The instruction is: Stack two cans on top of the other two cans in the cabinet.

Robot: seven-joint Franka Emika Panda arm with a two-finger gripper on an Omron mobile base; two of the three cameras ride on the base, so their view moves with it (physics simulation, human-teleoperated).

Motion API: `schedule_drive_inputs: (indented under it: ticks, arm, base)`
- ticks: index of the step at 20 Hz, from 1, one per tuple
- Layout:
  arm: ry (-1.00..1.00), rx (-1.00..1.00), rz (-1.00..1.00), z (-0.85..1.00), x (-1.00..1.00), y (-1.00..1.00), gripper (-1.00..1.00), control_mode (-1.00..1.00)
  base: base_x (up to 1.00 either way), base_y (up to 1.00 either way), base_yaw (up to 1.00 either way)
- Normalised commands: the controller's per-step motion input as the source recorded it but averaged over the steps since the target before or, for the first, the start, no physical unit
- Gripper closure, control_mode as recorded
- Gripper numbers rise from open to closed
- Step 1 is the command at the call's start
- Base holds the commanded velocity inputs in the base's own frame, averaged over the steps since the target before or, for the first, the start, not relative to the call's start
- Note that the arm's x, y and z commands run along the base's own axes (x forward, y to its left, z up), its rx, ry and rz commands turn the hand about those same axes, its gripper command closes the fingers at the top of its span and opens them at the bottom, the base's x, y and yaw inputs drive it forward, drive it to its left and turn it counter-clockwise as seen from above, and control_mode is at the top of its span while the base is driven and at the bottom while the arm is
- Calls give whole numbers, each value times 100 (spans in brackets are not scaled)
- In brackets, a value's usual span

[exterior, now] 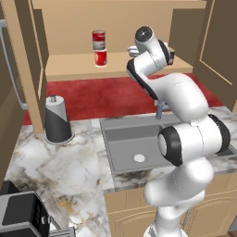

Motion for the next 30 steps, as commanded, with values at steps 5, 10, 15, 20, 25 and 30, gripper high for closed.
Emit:
schedule_drive_inputs:
  ticks: [5,10,15,20,25,30]
  arm:
    - [0,0,-3,0,21,-9,-100,-100]
    - [0,0,-1,0,18,-8,-100,-100]
    - [0,1,0,0,17,-4,-100,-100]
    - [0,0,0,0,13,-8,-100,-100]
    - [0,0,0,-2,9,-10,-100,-100]
    - [0,0,0,-3,5,-6,-100,-100]
  base:
    - [0,0,0]
    - [0,0,0]
    - [0,0,0]
    - [0,0,0]
    - [0,0,0]
    - [0,0,0]
